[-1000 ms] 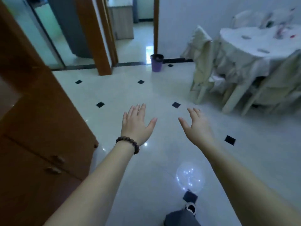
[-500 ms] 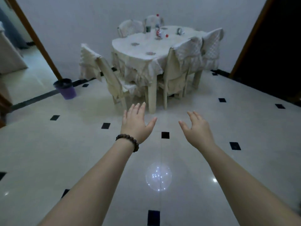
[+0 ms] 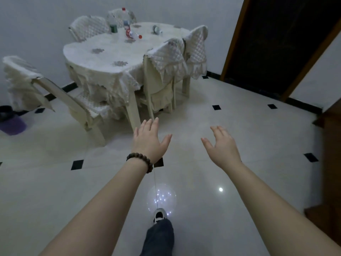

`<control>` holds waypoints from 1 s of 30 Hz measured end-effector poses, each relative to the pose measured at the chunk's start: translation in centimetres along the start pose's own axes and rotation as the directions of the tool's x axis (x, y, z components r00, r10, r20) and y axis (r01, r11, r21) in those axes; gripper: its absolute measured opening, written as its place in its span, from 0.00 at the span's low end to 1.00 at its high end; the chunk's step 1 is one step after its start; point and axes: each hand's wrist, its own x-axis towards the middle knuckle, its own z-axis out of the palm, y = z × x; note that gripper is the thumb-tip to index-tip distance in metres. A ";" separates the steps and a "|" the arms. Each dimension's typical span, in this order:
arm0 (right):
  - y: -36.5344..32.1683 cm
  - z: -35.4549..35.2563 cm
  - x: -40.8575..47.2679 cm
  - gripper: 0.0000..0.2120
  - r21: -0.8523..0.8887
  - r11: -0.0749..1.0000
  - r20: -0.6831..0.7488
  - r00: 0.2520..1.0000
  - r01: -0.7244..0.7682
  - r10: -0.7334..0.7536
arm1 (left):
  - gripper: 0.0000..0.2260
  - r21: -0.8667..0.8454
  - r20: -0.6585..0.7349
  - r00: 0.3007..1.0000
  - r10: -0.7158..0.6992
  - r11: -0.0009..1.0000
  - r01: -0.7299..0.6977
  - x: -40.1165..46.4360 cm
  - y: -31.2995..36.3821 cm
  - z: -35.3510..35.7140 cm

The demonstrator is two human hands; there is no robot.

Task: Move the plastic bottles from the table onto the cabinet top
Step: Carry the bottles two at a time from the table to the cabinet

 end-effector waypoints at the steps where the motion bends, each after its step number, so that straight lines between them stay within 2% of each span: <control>1: 0.2 0.3 1.6 0.28 -0.003 1.000 0.004 1.000 -0.006 0.006 | 0.32 0.000 -0.001 1.000 -0.003 1.000 0.003 1.7 0.0 0.5; 9: 0.0 3.5 18.2 0.29 0.002 0.999 0.021 0.999 -0.032 0.032 | 0.33 0.038 0.008 1.000 0.010 0.999 -0.011 19.0 -0.9 3.8; 15: 0.1 2.9 30.5 0.28 0.004 0.997 -0.016 0.997 -0.079 0.079 | 0.32 0.049 0.011 0.999 0.040 0.998 -0.040 32.1 0.0 4.7; 23: 4.3 2.4 43.6 0.27 0.021 0.990 -0.066 0.988 -0.136 0.137 | 0.32 0.047 0.030 0.997 0.071 0.996 -0.072 45.5 4.7 8.4; 30: 10.4 1.9 57.7 0.27 0.029 0.995 -0.046 0.994 -0.093 0.094 | 0.32 0.050 0.020 0.997 0.072 0.996 -0.073 58.2 11.6 13.9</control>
